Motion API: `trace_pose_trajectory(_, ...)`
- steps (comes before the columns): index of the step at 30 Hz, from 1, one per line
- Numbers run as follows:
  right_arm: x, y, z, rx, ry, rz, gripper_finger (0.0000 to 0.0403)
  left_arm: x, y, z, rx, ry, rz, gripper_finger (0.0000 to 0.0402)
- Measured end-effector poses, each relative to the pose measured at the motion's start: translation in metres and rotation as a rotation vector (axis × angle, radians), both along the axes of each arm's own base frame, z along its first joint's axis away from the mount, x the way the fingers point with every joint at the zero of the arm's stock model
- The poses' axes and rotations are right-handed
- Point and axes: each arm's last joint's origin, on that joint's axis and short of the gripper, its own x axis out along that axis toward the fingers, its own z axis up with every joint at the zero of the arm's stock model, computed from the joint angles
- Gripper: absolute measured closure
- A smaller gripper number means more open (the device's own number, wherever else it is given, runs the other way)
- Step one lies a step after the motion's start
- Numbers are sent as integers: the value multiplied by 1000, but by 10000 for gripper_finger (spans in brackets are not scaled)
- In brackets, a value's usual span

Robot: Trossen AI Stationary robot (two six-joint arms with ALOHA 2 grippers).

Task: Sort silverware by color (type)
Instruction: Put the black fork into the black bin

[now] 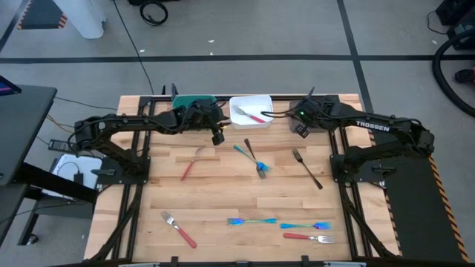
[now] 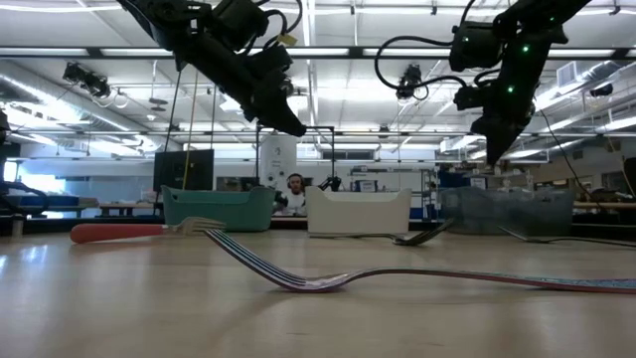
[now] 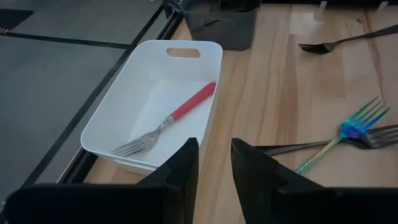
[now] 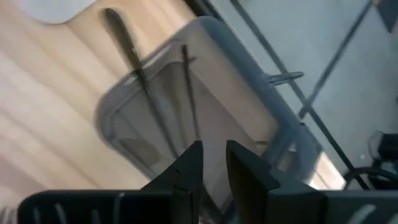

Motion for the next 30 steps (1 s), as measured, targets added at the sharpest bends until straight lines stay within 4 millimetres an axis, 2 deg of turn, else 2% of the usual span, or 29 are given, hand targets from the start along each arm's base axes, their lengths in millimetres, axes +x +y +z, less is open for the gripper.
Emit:
trace_pose_trajectory(9,2,-1,1,-14,-46,-21,320,0,0,0,0,0,0,301)
trace_pose_trajectory(21,33,-10,17,18,-498,90,320,0,0,0,2,-3,-1,301)
trace_pose_trajectory(24,38,-12,11,79,-528,76,320,0,-1,0,2,-3,-3,301)
trace_pose_trajectory(30,57,-19,-14,163,-482,81,321,1,-1,0,22,6,-17,301)
